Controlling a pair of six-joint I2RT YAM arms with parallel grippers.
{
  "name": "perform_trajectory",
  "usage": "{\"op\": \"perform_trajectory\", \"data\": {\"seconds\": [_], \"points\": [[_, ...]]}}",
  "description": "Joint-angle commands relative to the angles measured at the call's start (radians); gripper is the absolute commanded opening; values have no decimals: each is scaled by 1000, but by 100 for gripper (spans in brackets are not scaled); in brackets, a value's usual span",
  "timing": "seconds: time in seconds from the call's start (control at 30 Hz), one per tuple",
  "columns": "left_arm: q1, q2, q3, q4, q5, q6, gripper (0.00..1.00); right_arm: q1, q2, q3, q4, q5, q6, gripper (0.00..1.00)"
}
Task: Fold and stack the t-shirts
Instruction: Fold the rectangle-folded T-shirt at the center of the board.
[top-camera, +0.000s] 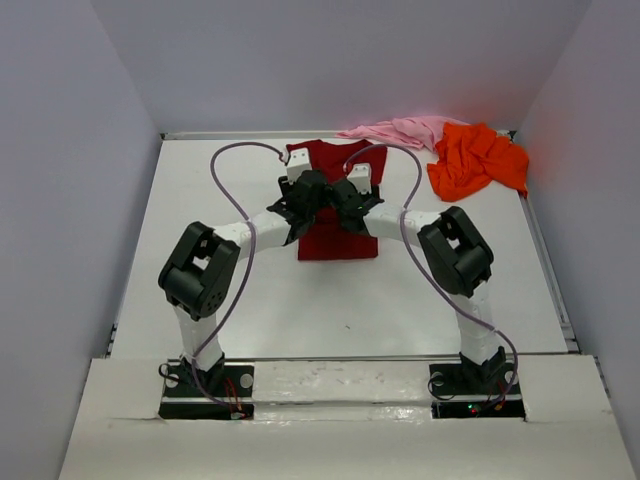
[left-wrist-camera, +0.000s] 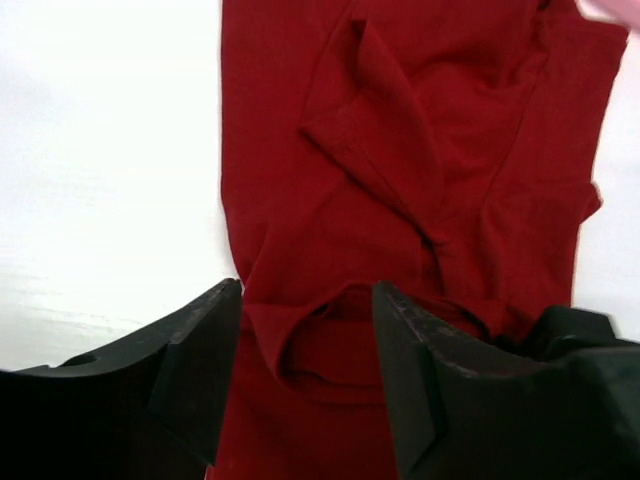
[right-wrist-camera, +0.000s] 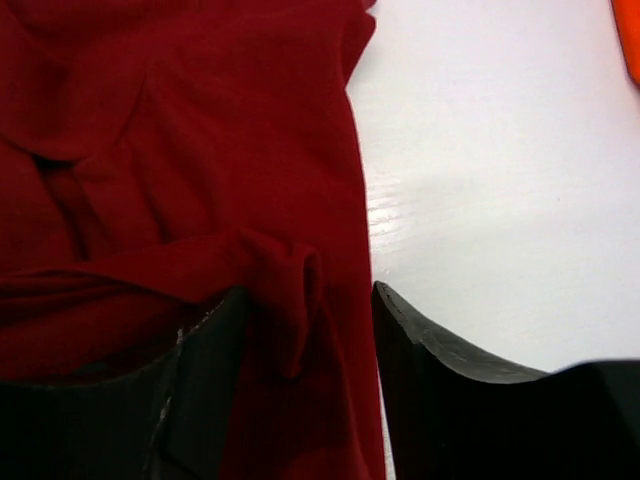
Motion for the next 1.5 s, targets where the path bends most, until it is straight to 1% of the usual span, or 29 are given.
{"op": "perform_trajectory", "data": {"seconds": [0.0,0.03,0.13,0.2,0.33,0.37,0.43,0.47,0.57,0.63,0.67,0.73,0.8,0.87,0.97,1.2,1.47], "points": [[6,-114,89,-40,-43,51,68,-10,-91,7,75,-82,-111,66],[6,-134,105,-73,-40,70,69,-10,-98,10,75,-95,-131,69],[6,-203,186,-156,-19,111,71,-10,-152,5,56,-128,-171,70],[6,-252,247,-279,-19,146,72,-10,-201,-22,58,-152,-197,71],[6,-355,269,-351,-10,195,72,-10,-258,-33,50,-240,-219,72],[6,-402,248,-368,8,209,72,-10,-266,-34,38,-299,-225,72],[8,-453,203,-364,21,229,72,-10,-283,-41,36,-344,-229,72],[9,-500,147,-342,29,240,72,-10,-283,-39,27,-390,-229,72],[14,-560,55,-307,39,258,72,0,-261,-25,14,-468,-228,72],[15,-569,51,-315,58,257,72,0,-244,-19,17,-505,-226,71],[15,-574,59,-333,76,252,72,0,-220,-15,17,-557,-225,72],[15,-603,53,-335,76,258,72,0,-192,4,17,-606,-216,71],[15,-660,4,-263,36,272,72,0,-163,7,30,-668,-202,71],[18,-698,-41,-246,19,275,72,0,-142,8,52,-698,-186,71],[23,-701,-38,-252,26,275,72,0,-115,21,66,-738,-179,71],[31,-712,-38,-258,29,275,72,0,-50,62,67,-741,-145,71],[31,-712,-42,-252,44,272,73,0,0,103,56,-688,-143,71]]}}
